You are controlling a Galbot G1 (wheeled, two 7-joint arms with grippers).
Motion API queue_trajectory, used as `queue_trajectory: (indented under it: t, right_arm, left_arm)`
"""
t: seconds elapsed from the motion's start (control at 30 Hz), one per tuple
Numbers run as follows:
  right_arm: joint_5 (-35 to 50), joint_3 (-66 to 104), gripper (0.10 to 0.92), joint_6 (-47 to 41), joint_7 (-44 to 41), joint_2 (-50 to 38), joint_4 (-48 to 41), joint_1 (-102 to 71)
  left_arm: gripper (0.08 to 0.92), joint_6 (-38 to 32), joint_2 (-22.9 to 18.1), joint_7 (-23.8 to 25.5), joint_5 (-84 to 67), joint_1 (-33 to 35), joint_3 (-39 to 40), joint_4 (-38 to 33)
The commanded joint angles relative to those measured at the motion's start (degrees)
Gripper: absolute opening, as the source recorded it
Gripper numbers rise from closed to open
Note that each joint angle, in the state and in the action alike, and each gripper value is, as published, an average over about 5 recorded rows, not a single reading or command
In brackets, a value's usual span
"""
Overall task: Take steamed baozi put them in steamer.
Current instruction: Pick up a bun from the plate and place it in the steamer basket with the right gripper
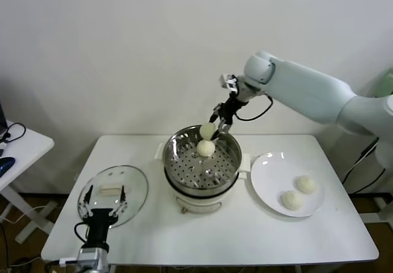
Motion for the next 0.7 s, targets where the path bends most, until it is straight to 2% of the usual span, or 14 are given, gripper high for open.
queue_trajectory:
  t: [0.03, 0.7]
  right_arm:
    - [-1.0, -1.3, 0.662, -0.2, 0.2, 7.9, -3.6, -3.5]
    - [-4.2, -0.4, 0.662, 1.3, 0.6, 11.7, -8.4, -7.5]
  left_arm:
    - [0.823, 0.2, 0.6, 0.4, 0.6, -0.2, 0.6, 0.3]
    - [0.823, 0.9, 1.2, -1.3, 0.5, -0.4, 0.6, 0.3]
